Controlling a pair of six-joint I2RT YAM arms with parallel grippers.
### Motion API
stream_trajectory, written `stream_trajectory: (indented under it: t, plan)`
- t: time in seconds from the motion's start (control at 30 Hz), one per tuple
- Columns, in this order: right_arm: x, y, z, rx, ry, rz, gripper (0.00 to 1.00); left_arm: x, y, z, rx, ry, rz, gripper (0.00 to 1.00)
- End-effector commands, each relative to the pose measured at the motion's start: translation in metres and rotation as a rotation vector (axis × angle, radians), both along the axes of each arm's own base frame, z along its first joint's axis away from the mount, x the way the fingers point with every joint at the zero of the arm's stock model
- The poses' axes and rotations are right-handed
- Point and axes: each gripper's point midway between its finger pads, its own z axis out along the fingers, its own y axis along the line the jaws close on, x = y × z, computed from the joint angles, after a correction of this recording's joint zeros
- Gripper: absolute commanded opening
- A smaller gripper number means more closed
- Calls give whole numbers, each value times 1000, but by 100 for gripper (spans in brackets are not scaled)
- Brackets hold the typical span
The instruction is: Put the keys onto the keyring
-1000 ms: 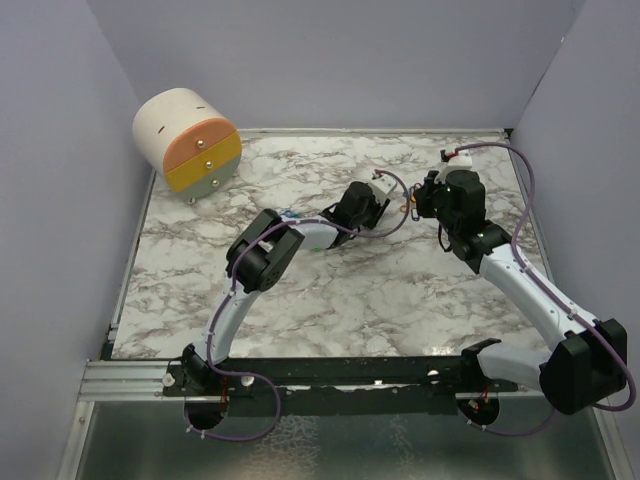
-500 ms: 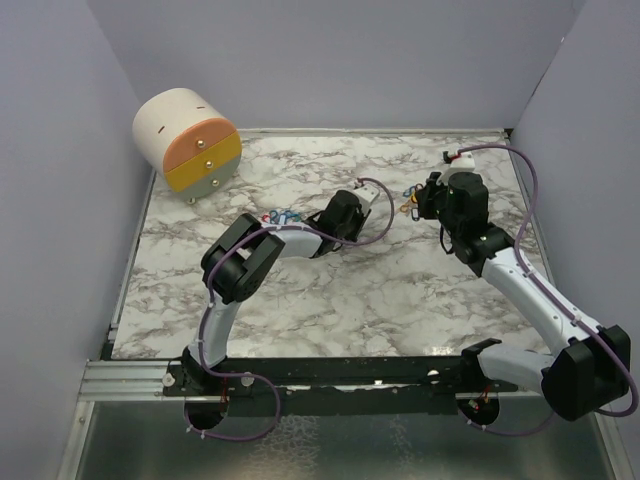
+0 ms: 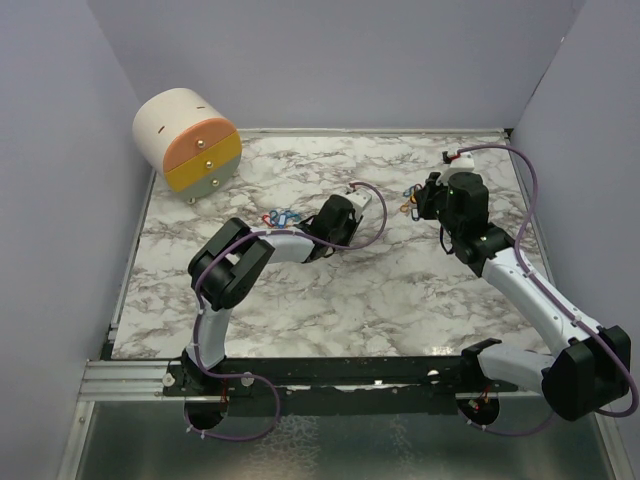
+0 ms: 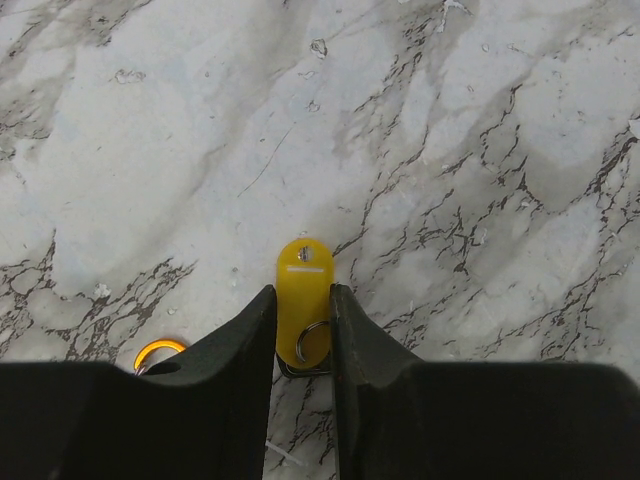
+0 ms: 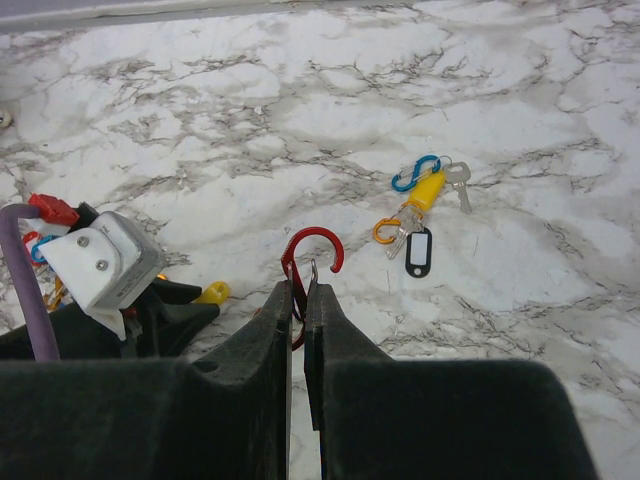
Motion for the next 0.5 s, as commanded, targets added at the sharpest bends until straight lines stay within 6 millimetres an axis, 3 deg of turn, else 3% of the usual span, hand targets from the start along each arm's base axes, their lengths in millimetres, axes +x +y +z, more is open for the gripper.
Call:
stream_trajectory:
  t: [0.0,0.1,0.23,0.47]
  plan:
    - [-5,4,5,14,-16,20,1,-3,-1,15,-25,4,10,20]
    - [-5,4,5,15,-15,22,1,-5,1,18,-29,0,17,20]
    - [-5,4,5,15,-14,24,1,-7,5,29,-40,-16,28,31]
    - [-6,5,5,16,-15,29,1,-19,7,34,-50,-7,18,38]
